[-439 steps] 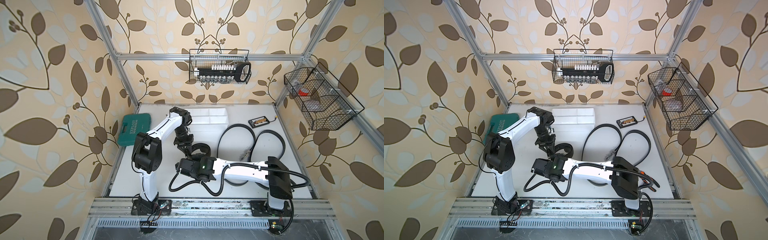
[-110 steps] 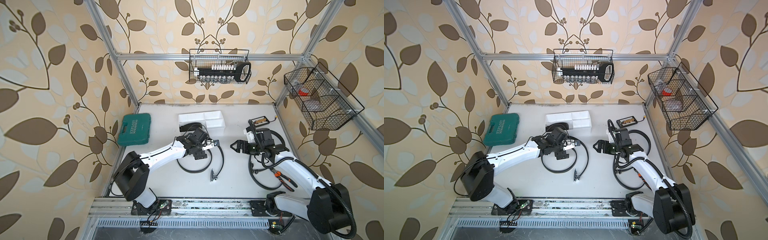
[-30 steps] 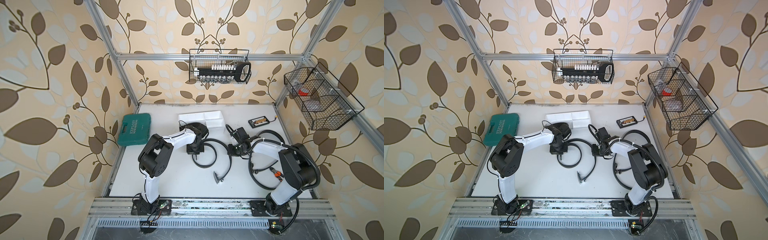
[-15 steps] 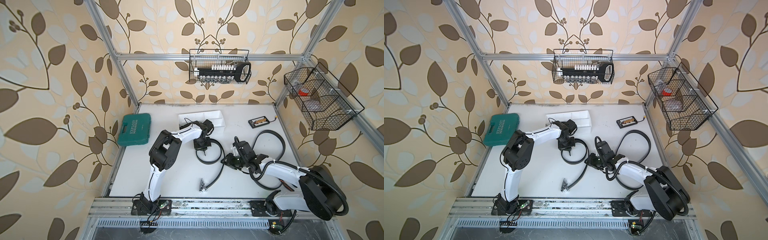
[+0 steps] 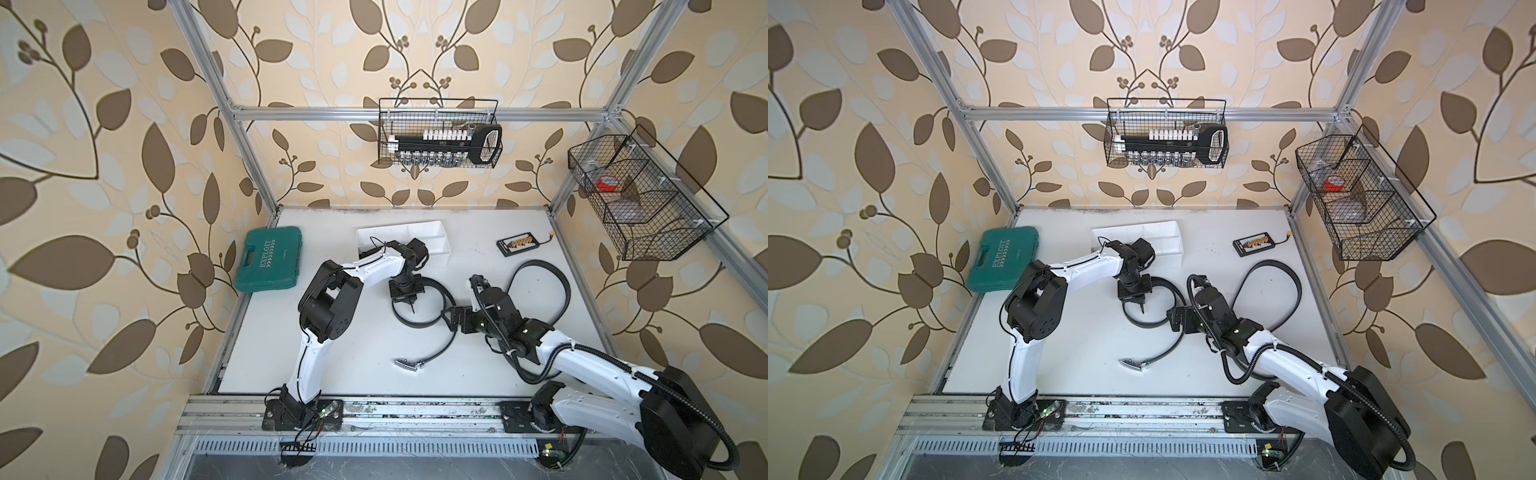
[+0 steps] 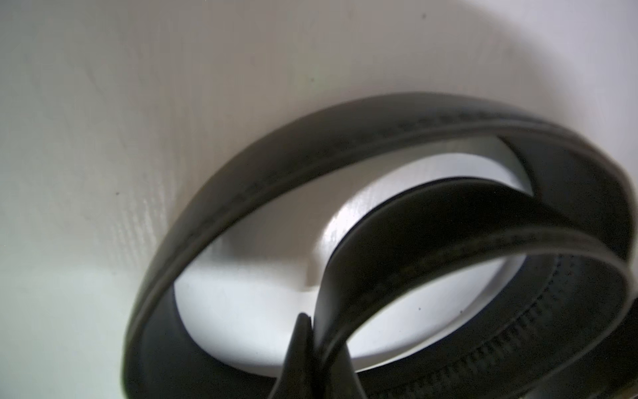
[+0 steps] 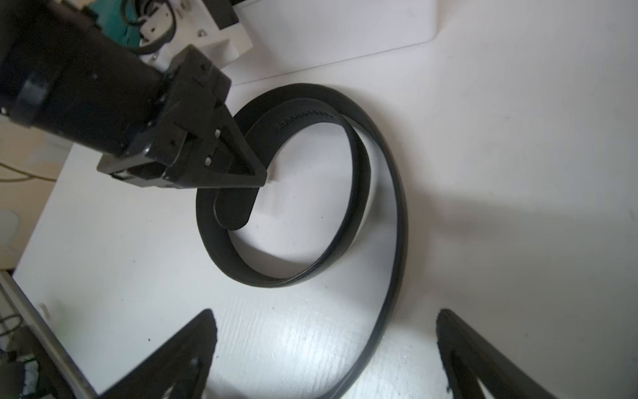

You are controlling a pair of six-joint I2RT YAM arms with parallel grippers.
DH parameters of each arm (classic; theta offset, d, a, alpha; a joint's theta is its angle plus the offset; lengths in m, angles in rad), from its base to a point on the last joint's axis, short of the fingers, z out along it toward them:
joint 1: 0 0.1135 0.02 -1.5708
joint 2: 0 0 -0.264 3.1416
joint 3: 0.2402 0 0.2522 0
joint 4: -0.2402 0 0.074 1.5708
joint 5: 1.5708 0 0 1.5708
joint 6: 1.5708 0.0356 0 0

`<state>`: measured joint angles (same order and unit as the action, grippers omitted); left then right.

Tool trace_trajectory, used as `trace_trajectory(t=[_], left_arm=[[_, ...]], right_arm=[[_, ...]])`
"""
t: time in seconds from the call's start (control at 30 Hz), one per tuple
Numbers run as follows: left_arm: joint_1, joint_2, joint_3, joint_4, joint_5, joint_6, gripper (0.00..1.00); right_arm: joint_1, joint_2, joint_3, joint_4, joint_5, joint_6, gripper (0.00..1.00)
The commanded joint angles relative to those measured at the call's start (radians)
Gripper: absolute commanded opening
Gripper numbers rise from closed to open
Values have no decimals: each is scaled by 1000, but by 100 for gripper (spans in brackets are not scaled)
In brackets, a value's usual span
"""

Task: Place the belts into the storage roll
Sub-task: Roll the belt at the center of the board.

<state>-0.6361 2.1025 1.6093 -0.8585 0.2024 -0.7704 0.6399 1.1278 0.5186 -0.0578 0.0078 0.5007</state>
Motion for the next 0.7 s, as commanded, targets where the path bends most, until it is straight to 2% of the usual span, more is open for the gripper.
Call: trace_trajectory(t=[0.0,0.03,0.1,0.27,0.43,0.67], left_arm=[[-8,-64,43,-90,17,-78,0],[-9,-56,59,-114,28,-124,0],[-9,-45,75,-131,68,-154,0],[-9,-46,67,-111,152,-230,0],[-8,-40,63,-97,193,-263,0],[-8,-48,57,-96,200,-276,0]], right_arm=[[45,34,70,7,-1,-178,98],[49,52,81,7,3,-202,95],[77,85,101,15,2,-237,84],[117,167,143,52,12,-283,64],[128,229,149,112,15,-285,54],[128,279,150,166,2,-271,48]])
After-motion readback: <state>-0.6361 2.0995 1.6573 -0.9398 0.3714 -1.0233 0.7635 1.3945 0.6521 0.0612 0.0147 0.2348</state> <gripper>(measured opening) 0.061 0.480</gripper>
